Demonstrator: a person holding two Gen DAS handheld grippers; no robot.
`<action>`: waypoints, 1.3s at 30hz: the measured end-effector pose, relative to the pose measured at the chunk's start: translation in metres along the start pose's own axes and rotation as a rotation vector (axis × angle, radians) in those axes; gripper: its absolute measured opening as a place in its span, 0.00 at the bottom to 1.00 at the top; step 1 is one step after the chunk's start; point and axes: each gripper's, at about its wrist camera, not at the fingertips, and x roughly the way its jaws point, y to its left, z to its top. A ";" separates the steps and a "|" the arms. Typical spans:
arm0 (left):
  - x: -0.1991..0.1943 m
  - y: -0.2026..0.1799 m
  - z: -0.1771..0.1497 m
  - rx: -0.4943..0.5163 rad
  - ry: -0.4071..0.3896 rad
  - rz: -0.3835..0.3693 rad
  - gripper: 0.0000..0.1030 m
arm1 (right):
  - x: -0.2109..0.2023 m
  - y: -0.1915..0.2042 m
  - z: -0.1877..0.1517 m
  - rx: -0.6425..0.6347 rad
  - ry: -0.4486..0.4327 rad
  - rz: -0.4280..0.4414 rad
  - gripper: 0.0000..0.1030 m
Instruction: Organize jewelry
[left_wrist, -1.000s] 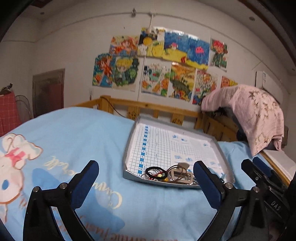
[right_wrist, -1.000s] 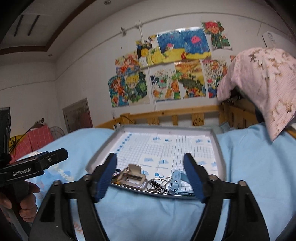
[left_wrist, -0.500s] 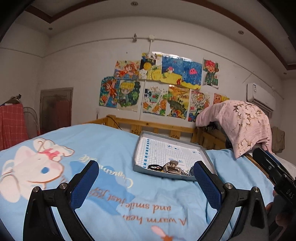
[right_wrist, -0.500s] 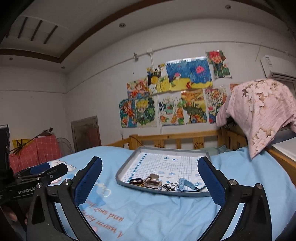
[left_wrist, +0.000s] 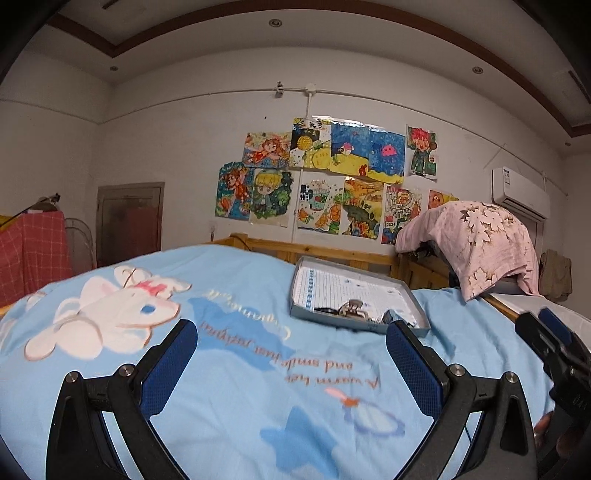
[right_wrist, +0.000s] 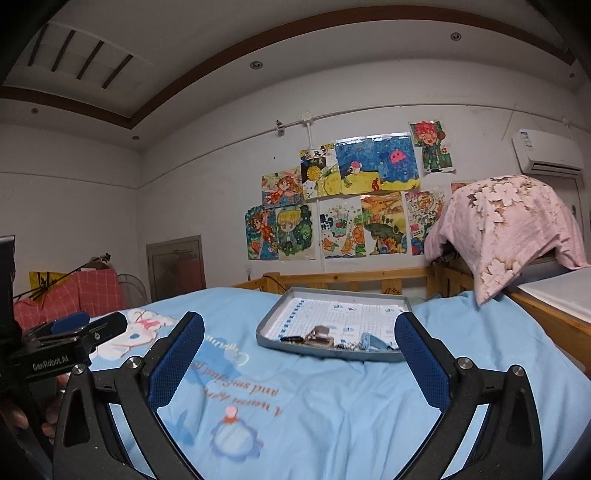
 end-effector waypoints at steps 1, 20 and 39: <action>-0.004 0.002 -0.003 -0.006 0.005 -0.001 1.00 | -0.009 0.002 -0.005 -0.006 0.004 -0.017 0.98; -0.031 0.001 -0.051 0.056 0.076 0.024 1.00 | -0.066 0.001 -0.032 -0.019 0.050 -0.159 0.98; -0.034 0.003 -0.049 0.051 0.058 0.034 1.00 | -0.066 0.000 -0.032 0.006 0.050 -0.179 0.98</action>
